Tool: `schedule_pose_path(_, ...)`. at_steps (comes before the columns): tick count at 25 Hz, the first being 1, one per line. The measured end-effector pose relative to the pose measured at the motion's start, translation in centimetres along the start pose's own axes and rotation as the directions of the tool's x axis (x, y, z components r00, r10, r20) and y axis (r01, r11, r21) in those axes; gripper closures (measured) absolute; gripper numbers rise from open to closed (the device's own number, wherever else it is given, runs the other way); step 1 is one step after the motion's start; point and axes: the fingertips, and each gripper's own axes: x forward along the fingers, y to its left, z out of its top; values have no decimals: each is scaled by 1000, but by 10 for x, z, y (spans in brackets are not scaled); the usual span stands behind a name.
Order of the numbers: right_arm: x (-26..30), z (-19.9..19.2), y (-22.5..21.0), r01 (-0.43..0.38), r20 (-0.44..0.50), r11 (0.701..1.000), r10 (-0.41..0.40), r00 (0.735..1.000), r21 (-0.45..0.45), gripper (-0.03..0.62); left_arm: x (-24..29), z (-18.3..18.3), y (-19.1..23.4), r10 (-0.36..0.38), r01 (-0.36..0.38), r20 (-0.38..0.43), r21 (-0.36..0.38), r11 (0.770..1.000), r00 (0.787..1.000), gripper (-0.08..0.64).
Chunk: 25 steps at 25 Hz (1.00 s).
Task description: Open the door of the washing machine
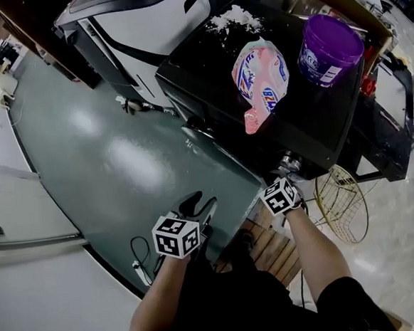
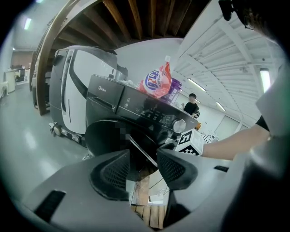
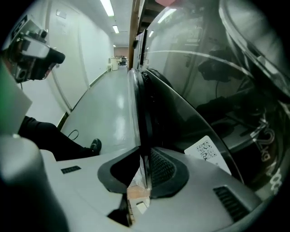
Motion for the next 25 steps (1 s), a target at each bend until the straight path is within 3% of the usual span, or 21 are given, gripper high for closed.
schedule_pose_path(3, -5, -1, 33, -78, 31, 997, 78, 996, 4, 515, -5, -8, -2, 5, -5, -5, -1, 1000, 1000, 359)
schedule_pose_path(8, -15, 2, 151, -279, 95, 959, 274, 957, 46, 494, -23, -8, 1, 33, -33, 7, 43, 999, 999, 359)
schedule_pose_path(12, -18, 11, 204, -346, 80, 938, 344, 936, 18, 494, -36, -15, 11, 68, -68, 26, 6, 998, 997, 359)
schedule_pose_path(16, -16, 19, 239, -368, 65, 930, 368, 928, -14, 494, -44, -30, 17, 92, -91, 31, -30, 995, 995, 359)
schedule_pose_path(20, -22, 18, 269, -425, 39, 900, 430, 902, -91, 503, -56, -47, 34, 141, -139, 19, -62, 988, 990, 357)
schedule_pose_path(25, -36, 16, 275, -482, 51, 869, 489, 871, -110, 503, -82, -54, 51, 203, -194, 58, -121, 973, 978, 357)
